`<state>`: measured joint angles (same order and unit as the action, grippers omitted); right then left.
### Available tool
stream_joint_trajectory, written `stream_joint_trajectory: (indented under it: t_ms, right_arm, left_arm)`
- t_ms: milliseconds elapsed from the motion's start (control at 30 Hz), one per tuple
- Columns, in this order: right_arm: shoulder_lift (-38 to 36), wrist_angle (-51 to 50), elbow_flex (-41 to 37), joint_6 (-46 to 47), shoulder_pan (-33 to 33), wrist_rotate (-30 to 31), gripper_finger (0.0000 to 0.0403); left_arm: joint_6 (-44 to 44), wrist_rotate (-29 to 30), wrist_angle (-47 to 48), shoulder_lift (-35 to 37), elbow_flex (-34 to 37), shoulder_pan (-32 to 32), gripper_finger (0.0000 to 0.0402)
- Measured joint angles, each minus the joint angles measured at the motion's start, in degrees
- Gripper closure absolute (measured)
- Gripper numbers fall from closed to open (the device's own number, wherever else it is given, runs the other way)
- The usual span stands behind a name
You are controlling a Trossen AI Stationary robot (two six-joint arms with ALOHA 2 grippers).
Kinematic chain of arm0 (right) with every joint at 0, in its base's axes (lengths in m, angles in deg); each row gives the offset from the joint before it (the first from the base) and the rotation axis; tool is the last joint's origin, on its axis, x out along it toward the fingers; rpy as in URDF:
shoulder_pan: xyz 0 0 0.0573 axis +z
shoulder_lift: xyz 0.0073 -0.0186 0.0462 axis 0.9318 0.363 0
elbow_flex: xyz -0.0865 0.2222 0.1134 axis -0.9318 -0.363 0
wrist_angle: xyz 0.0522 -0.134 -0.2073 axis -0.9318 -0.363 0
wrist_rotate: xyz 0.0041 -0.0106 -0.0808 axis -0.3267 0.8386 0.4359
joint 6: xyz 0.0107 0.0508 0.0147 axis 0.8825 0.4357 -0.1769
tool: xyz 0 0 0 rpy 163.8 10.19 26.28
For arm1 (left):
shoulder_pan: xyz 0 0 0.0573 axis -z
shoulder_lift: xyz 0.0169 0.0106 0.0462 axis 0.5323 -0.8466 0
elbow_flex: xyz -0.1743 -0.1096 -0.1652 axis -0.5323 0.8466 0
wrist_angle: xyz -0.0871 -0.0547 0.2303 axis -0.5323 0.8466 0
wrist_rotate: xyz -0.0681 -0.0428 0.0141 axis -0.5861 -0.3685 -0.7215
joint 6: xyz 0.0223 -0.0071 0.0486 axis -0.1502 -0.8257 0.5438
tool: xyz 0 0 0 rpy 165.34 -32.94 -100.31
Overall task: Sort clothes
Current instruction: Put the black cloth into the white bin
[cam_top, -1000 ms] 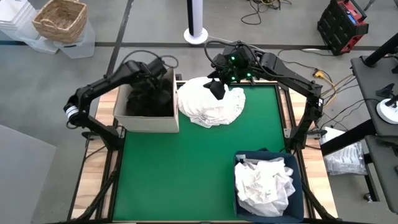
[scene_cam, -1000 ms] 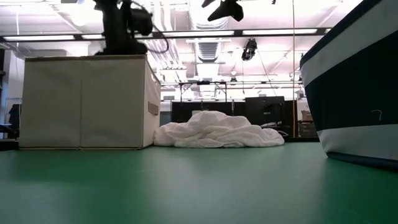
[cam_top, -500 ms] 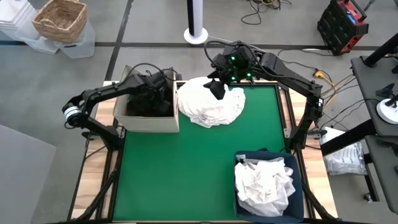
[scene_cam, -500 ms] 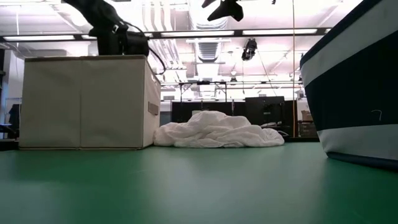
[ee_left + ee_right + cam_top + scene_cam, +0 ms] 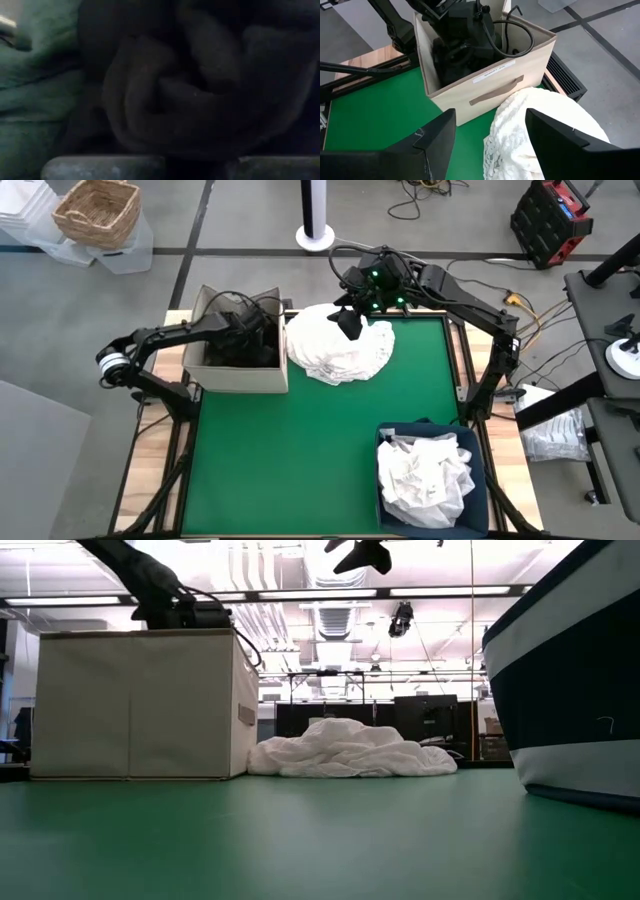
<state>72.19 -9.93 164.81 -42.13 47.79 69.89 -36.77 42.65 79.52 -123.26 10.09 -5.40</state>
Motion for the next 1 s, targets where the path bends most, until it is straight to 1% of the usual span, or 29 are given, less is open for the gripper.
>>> stream_joint_trajectory:
  t_ms: [200,367,467,700,900,1000]
  right_arm:
    - [0.0,0.0,0.0,0.0,0.0,0.0,0.0172]
    - [0.0,0.0,0.0,0.0,0.0,0.0,0.0176]
    - [0.0,0.0,0.0,0.0,0.0,0.0,0.0174]
    - [0.0,0.0,0.0,0.0,0.0,0.0,0.0167]
    - [0.0,0.1,0.0,-0.4,-0.1,0.0,0.0173]
    - [0.0,0.1,0.0,-0.4,-0.2,0.0,0.0174]
  left_arm:
    - [-1.2,-0.1,-0.9,0.2,0.8,0.0,0.0401]
    - [-1.0,-0.1,2.1,1.5,-2.8,-0.1,0.0401]
    - [0.0,-0.1,6.3,2.0,-6.7,-0.1,0.0401]
    - [4.6,0.0,19.9,1.9,-18.5,-0.1,0.0401]
    - [5.5,1.3,26.1,2.0,-28.8,-0.1,0.0401]
    - [5.5,3.5,28.1,2.0,-33.6,-0.1,0.0401]
